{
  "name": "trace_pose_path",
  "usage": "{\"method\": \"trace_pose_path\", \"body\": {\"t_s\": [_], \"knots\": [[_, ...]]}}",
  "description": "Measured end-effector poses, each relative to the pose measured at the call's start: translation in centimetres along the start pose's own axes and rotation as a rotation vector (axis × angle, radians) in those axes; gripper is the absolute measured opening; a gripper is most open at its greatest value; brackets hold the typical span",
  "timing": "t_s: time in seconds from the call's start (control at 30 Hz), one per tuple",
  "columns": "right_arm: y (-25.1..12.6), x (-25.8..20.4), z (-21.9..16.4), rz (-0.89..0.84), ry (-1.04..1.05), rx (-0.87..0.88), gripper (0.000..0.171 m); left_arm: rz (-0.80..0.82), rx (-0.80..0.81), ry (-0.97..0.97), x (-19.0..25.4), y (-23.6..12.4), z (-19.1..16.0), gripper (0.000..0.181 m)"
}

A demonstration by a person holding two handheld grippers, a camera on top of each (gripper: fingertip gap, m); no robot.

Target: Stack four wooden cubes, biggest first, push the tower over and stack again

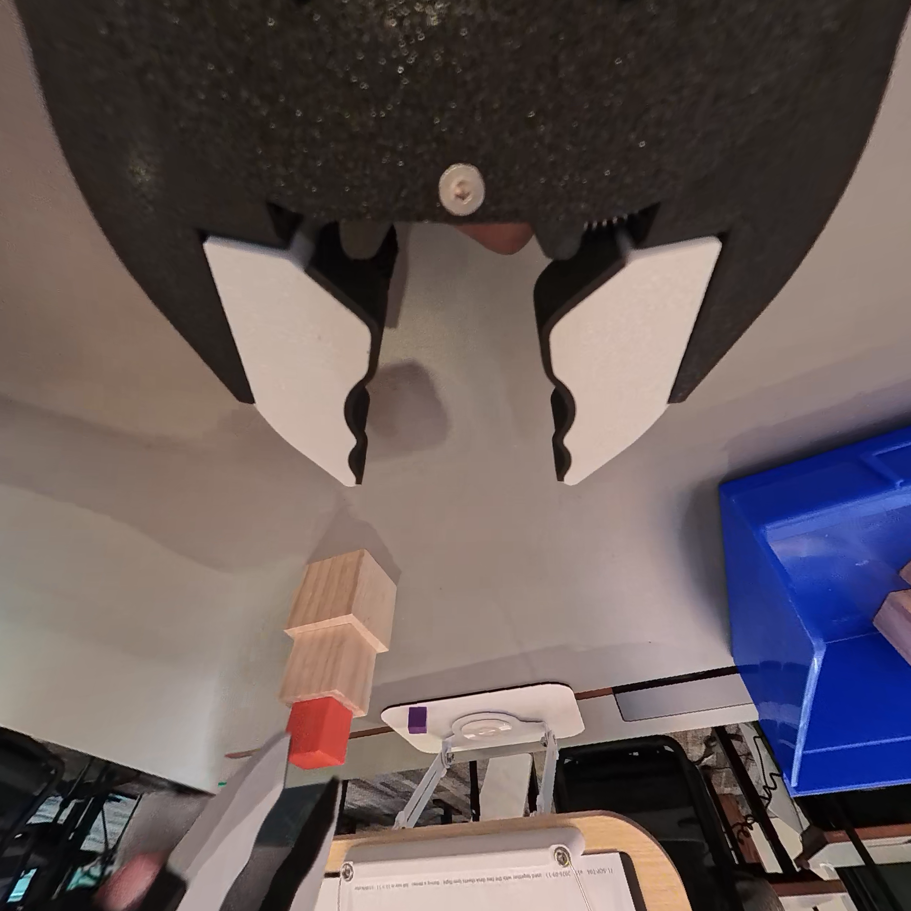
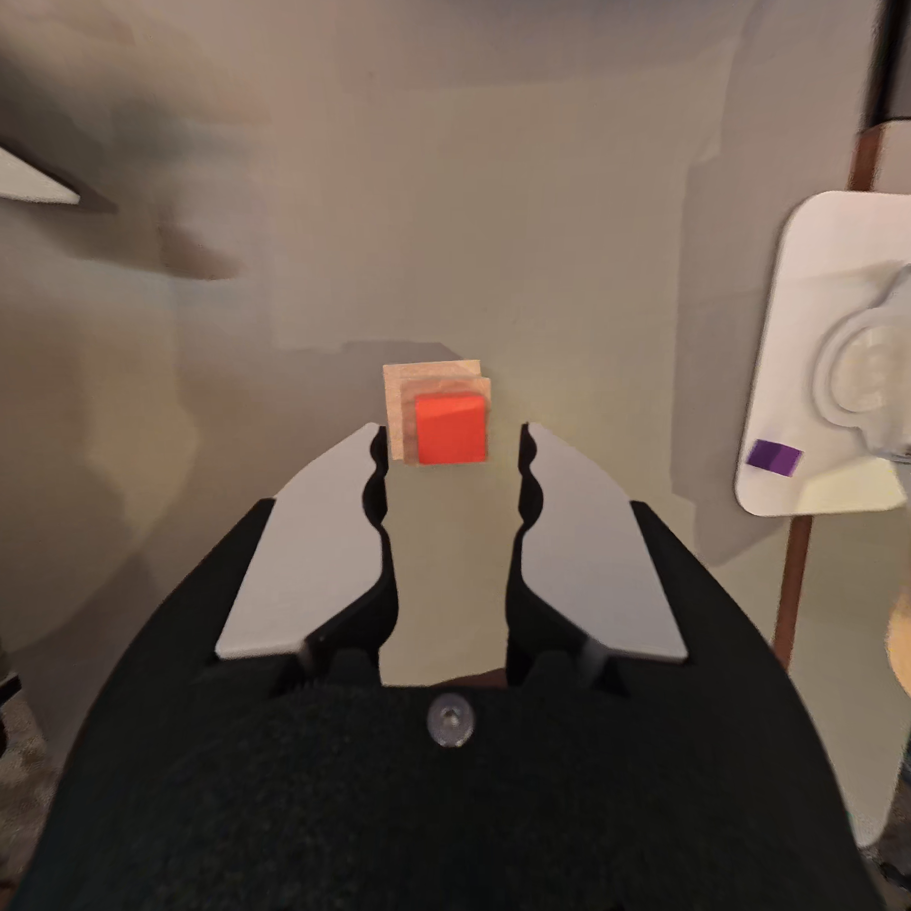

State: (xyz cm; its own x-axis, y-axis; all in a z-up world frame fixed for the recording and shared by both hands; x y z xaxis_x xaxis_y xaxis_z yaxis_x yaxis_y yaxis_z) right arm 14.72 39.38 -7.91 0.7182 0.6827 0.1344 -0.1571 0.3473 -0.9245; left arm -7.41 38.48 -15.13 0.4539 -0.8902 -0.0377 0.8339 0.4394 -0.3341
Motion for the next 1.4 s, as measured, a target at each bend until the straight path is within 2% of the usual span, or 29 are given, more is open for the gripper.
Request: {"method": "trace_pose_path", "body": {"t_s": [0.13, 0.27, 0.4, 0.5, 0.57, 0.73, 1.03, 1.17, 1.27, 1.4], "knots": [[-5.5, -0.6, -1.0, -0.204, 0.065, 0.222, 0.054, 0.005, 0.005, 0.009, 0.1, -0.1, 0.1, 0.072], [-8.8, -4.7, -4.8, -0.506, 0.204, 0.507, 0.054, 0.026, 0.010, 0.034, 0.0, -0.2, 0.5, 0.072], [-6.6, -10.1, -10.5, -0.712, 0.570, 0.725, 0.057, 0.058, 0.009, 0.046, -0.4, -0.3, 0.7, 0.073], [-2.8, -14.2, -13.9, -0.759, 0.755, 0.739, 0.061, 0.072, -0.002, 0.044, -0.4, -0.2, 0.7, 0.073], [-1.4, -16.0, -15.2, -0.782, 0.806, 0.712, 0.068, 0.078, -0.017, 0.033, -0.3, -0.2, 0.6, 0.073], [-1.3, -17.6, -16.1, -0.814, 0.805, 0.690, 0.067, 0.064, -0.027, 0.013, 0.8, -0.2, 0.7, 0.072], [-1.0, -17.5, -16.5, -0.757, 0.810, 0.690, 0.065, 0.078, -0.042, 0.040, 1.3, -0.2, 0.7, 0.072], [-0.5, -16.0, -16.5, -0.714, 0.806, 0.662, 0.062, 0.062, -0.018, 0.026, 1.3, 0.0, 0.9, 0.071], [0.5, -11.5, -16.0, -0.655, 0.743, 0.606, 0.063, 0.042, -0.014, 0.023, 1.5, 0.2, 0.9, 0.071], [2.5, -1.4, -14.2, -0.561, 0.574, 0.587, 0.061, 0.030, 0.002, 0.050, 2.0, 0.2, 1.1, 0.071]]}}
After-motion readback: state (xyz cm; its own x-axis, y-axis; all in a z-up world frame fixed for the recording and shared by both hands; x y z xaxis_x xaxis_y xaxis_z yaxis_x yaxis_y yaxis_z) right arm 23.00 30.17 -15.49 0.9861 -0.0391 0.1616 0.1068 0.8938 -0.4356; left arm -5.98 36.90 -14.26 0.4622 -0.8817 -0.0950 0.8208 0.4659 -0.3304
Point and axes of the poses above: each gripper's, where its closed fingertips meet, y out along the fingers, z out of its top, x = y × z across the jaws, the point moved 5 cm from there along -y, back along the fingers, and after that the axes turned 1 degree about y, right-handed, at the moved point
